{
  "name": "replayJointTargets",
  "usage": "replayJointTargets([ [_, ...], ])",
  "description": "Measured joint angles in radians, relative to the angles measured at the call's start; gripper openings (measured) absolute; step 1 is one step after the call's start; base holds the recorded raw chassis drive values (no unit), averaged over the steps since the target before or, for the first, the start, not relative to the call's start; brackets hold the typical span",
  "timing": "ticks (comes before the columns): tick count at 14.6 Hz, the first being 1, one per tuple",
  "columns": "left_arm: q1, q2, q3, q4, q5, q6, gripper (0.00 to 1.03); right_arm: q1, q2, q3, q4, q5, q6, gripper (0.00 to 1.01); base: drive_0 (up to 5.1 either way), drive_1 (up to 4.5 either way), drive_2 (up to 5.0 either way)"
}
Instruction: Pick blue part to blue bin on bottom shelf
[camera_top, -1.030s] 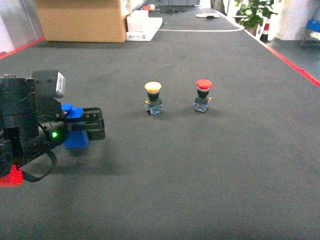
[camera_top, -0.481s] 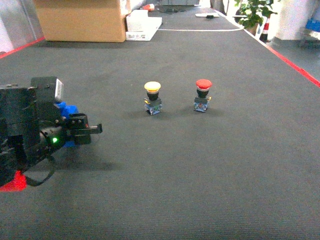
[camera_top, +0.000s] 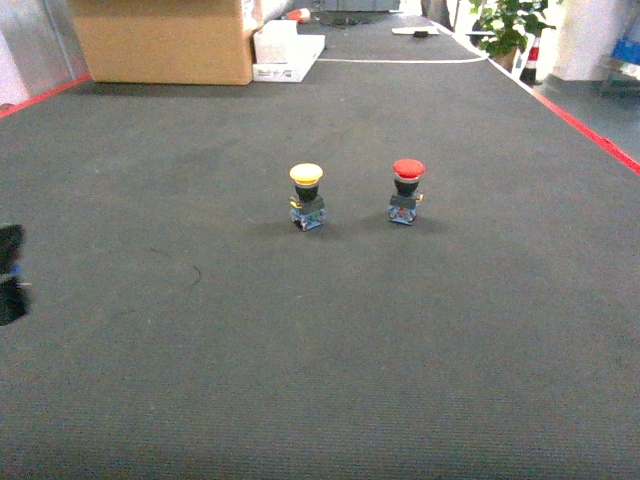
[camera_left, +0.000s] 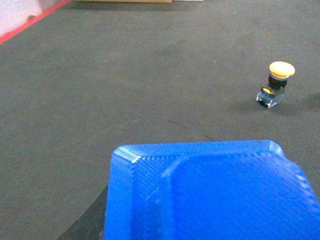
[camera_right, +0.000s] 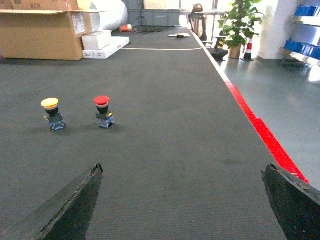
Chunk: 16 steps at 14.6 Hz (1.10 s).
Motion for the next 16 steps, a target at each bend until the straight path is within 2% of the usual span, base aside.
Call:
replayJointTargets([
  [3,-0.082,-0.474,-0.039,-0.354,-0.119,-0.014,0.44,0.000,0.000,0.000,0.000,0.000,0.000,0.98,0.0,0.00,0.0],
  [4,-0.133,-0.655,-0.035,-0.507,-0.177,-0.019,0.44,0.000,0.000,0.000,0.000,0.000,0.000,0.98,0.0,0.00,0.0],
  [5,-0.220,-0.858,-0.034,-0.667,-0.268,-0.019,0.44,0.000,0.000,0.000,0.000,0.000,0.000,0.98,0.0,0.00,0.0],
  [6,-0.248,-0.955,-0.031,-0.692,-0.293,-0.021,0.44,0.000,0.000,0.000,0.000,0.000,0.000,0.98,0.0,0.00,0.0],
  [7,-0.245,-0.961,-0.022,-0.692,-0.306,-0.024,0.44,0.000,0.000,0.000,0.001,0.000,0.000,0.98,0.0,0.00,0.0],
  [9,-0.228,-0.957,-0.023,-0.734,-0.298,-0.039,0.44,0.000,0.000,0.000,0.000,0.000,0.000,0.98,0.0,0.00,0.0],
  [16,-0.228,-0.956,-0.023,-0.729,-0.296,-0.047,0.44,0.000,0.000,0.000,0.000,0.000,0.000,0.98,0.0,0.00,0.0],
])
